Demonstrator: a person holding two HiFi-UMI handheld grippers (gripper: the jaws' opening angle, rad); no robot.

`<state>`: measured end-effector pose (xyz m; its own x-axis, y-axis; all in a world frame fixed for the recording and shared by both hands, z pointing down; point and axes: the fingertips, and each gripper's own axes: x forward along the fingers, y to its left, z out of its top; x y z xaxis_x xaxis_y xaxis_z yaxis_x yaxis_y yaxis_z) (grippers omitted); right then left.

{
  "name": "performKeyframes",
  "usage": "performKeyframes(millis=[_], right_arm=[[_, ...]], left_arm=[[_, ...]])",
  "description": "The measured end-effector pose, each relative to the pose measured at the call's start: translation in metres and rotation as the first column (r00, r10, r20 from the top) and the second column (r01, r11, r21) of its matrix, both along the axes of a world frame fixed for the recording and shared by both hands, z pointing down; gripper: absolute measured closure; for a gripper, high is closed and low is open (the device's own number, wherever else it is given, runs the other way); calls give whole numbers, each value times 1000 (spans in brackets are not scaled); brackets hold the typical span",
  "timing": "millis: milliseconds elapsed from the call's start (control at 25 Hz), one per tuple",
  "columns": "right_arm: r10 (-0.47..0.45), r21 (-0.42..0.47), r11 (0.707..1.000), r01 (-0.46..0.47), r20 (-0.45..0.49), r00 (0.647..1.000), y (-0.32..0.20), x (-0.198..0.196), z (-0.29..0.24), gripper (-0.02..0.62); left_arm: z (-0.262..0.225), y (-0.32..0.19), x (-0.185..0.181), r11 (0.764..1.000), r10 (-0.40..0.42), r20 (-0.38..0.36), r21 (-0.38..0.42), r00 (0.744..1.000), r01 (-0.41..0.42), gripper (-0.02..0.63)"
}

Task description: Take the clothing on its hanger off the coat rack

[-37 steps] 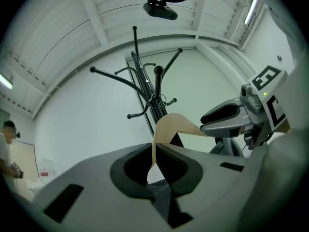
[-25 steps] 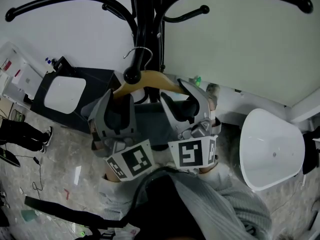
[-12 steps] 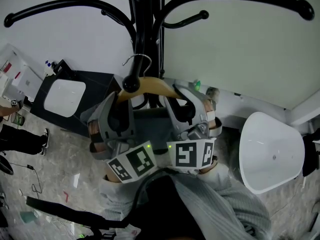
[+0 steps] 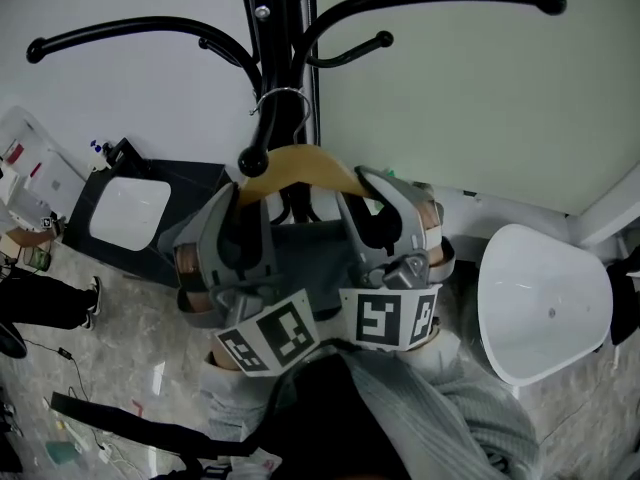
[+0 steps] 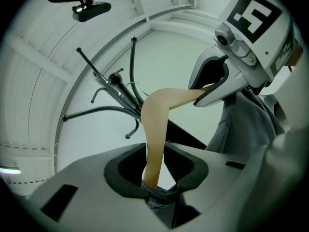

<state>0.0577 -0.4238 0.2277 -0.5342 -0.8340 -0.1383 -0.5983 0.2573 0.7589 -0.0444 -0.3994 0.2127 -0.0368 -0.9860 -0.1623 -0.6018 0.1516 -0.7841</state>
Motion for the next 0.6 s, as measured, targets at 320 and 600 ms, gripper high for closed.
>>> performKeyframes(millis=[320, 600], right_arm=[[175, 4, 985, -175, 14, 984, 8, 71, -4, 492], [367, -30, 930, -368, -20, 930, 26, 144, 17, 492]], left_arm=[[-5, -7, 68, 983, 185, 9, 2, 983, -185, 492], [20, -11, 142, 927, 370, -18, -52, 929, -371, 492]])
